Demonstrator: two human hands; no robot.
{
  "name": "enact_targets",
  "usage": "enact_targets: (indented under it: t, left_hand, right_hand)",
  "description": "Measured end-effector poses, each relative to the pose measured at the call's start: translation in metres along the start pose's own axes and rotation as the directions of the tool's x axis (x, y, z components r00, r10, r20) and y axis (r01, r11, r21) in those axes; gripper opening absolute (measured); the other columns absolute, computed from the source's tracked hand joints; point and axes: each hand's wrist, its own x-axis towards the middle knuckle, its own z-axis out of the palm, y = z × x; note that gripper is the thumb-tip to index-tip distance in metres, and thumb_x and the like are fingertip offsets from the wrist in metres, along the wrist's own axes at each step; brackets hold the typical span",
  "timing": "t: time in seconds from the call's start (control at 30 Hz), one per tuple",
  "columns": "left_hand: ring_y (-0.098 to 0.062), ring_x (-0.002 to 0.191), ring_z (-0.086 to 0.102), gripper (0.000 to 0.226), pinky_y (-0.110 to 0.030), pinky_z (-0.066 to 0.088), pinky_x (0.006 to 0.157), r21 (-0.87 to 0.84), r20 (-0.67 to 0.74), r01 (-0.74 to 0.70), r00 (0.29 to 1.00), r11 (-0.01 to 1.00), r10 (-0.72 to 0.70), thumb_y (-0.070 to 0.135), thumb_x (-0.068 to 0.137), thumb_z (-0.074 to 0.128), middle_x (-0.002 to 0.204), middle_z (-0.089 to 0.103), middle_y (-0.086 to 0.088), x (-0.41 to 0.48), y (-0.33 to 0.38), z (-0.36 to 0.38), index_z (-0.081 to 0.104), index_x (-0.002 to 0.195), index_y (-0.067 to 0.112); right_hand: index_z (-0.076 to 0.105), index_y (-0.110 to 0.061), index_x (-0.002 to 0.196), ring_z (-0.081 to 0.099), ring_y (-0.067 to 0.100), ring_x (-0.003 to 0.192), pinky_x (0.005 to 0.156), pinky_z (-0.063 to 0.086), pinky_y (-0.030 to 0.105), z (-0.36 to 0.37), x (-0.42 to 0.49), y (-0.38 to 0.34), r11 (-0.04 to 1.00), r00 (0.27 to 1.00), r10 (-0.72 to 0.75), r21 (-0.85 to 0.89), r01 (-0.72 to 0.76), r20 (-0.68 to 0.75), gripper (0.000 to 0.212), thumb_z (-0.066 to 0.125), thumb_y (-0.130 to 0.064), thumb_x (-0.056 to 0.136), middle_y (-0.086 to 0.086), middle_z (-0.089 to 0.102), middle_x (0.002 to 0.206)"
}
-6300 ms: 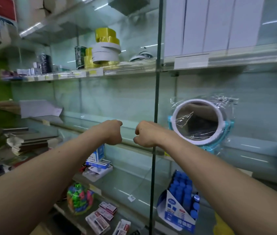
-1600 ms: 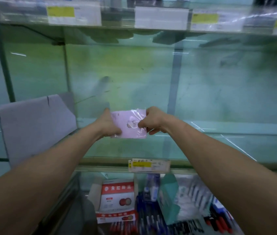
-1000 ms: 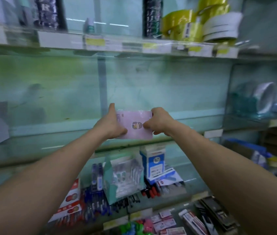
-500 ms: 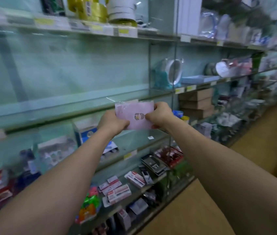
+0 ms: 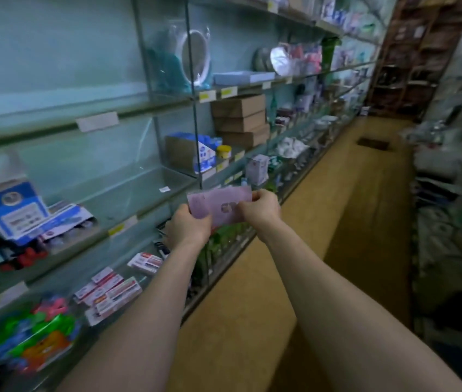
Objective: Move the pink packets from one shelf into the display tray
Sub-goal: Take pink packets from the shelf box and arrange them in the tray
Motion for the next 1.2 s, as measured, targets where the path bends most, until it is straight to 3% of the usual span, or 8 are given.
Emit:
enact_targets:
  t: [0.1,0.37,0.6,0.8,0.97,1.2]
  left_hand:
    - [-0.031,0.097,0.062,0.024,-0.046,0.046,0.094,-0.016,0.052,-0.011,0.999,1.0,0.012,0.039,0.068,0.064,0.102,0.07,-0.002,0.011,-0.005,0.032,0.062,0.088,0.026]
    - [-0.031,0.104,0.058,0.034,-0.049,0.045,0.093,0.127,0.078,-0.097,0.993,0.987,0.088,0.046,0.076,0.062,0.105,0.067,-0.001,0.056,0.011,0.096,0.066,0.102,0.024]
    - [-0.033,0.117,0.048,0.031,-0.052,0.033,0.103,0.279,0.197,-0.2,0.969,0.939,0.148,0.04,0.085,0.061,0.116,0.062,-0.008,0.091,0.036,0.152,0.062,0.108,0.018]
    - [-0.029,0.119,0.045,0.031,-0.047,0.028,0.101,0.392,0.275,-0.298,0.941,0.871,0.199,0.044,0.086,0.058,0.115,0.062,-0.006,0.105,0.054,0.199,0.063,0.106,0.02]
    - [-0.028,0.118,0.046,0.032,-0.048,0.027,0.104,0.47,0.321,-0.376,0.915,0.798,0.242,0.047,0.087,0.056,0.113,0.064,-0.003,0.115,0.075,0.241,0.064,0.107,0.023]
    - [-0.024,0.125,0.044,0.033,-0.051,0.02,0.11,0.565,0.328,-0.378,0.919,0.734,0.22,0.048,0.087,0.058,0.117,0.065,0.001,0.118,0.129,0.323,0.066,0.111,0.026]
  right_hand:
    - [0.061,-0.017,0.083,0.064,0.029,0.091,0.08,0.056,0.04,-0.001,0.019,0.026,0.998,0.997,0.06,0.025,-0.059,-0.048,0.005,0.062,-0.016,0.078,0.01,0.068,0.093]
    - [0.056,-0.022,0.09,0.065,0.026,0.093,0.084,0.055,0.046,0.003,0.086,0.049,0.994,0.986,0.106,0.037,-0.102,-0.129,0.01,0.059,-0.016,0.084,0.007,0.067,0.098]
    - [0.062,-0.02,0.104,0.063,0.025,0.095,0.084,0.053,0.039,-0.015,0.137,0.069,0.971,0.962,0.161,-0.138,-0.195,-0.222,0.018,0.056,-0.022,0.088,0.003,0.067,0.099]
    - [0.059,-0.025,0.09,0.063,0.023,0.093,0.095,0.048,0.044,-0.032,0.172,0.091,0.936,0.943,0.202,-0.233,-0.265,-0.263,0.002,0.057,-0.025,0.09,-0.001,0.067,0.091]
    - [0.054,-0.027,0.083,0.062,0.022,0.092,0.102,0.04,0.041,-0.055,0.214,0.111,0.899,0.94,0.198,-0.33,-0.288,-0.279,0.008,0.055,-0.024,0.09,-0.003,0.065,0.085]
    - [0.063,-0.024,0.091,0.06,0.021,0.096,0.107,0.031,0.043,-0.114,0.295,0.141,0.868,0.952,0.161,-0.422,-0.263,-0.261,0.008,0.055,-0.026,0.092,-0.001,0.067,0.086]
